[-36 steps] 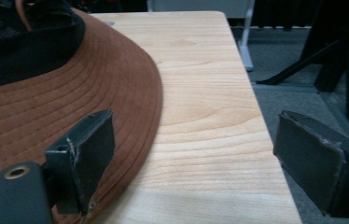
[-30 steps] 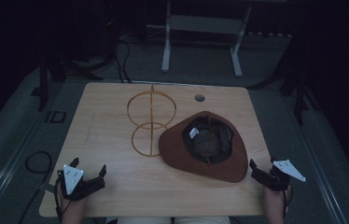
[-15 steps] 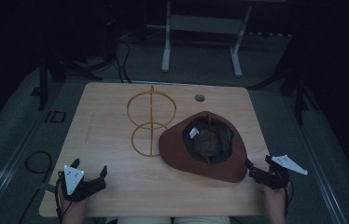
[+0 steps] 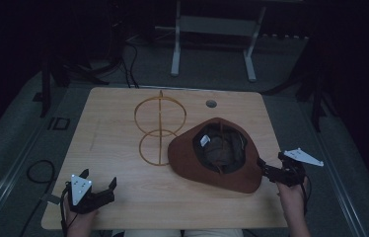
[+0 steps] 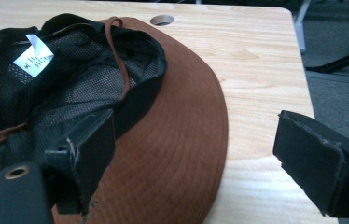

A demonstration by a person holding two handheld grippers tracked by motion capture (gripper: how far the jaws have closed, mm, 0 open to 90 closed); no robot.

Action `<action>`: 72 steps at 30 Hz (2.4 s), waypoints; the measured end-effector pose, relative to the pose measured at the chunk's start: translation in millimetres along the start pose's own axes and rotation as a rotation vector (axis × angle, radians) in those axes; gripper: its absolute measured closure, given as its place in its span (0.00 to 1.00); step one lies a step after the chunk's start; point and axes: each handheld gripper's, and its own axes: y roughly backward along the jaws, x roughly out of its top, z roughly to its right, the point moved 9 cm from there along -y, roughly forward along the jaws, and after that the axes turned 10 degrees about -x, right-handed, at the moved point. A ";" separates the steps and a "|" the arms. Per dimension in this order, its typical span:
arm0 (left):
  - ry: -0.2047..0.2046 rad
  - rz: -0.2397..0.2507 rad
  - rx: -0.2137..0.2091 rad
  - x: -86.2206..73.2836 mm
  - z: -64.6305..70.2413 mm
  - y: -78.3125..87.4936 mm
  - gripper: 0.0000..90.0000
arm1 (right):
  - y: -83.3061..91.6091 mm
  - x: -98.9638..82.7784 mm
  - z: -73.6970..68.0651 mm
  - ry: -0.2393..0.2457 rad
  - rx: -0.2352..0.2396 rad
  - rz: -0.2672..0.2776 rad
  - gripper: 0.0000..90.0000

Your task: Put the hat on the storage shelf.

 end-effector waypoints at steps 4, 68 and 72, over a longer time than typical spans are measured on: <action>0.016 -0.035 -0.026 -3.4 3.8 -2.9 0.03 | -5.4 13.3 -3.0 0.013 0.000 0.009 0.14; -0.013 -0.109 -0.020 -3.2 12.5 -2.5 0.04 | -144.5 8.9 -40.5 0.280 -0.223 -0.353 0.93; -0.036 -0.099 -0.024 1.7 18.1 -0.3 0.04 | -128.7 24.5 -38.7 0.206 -0.172 -0.314 0.94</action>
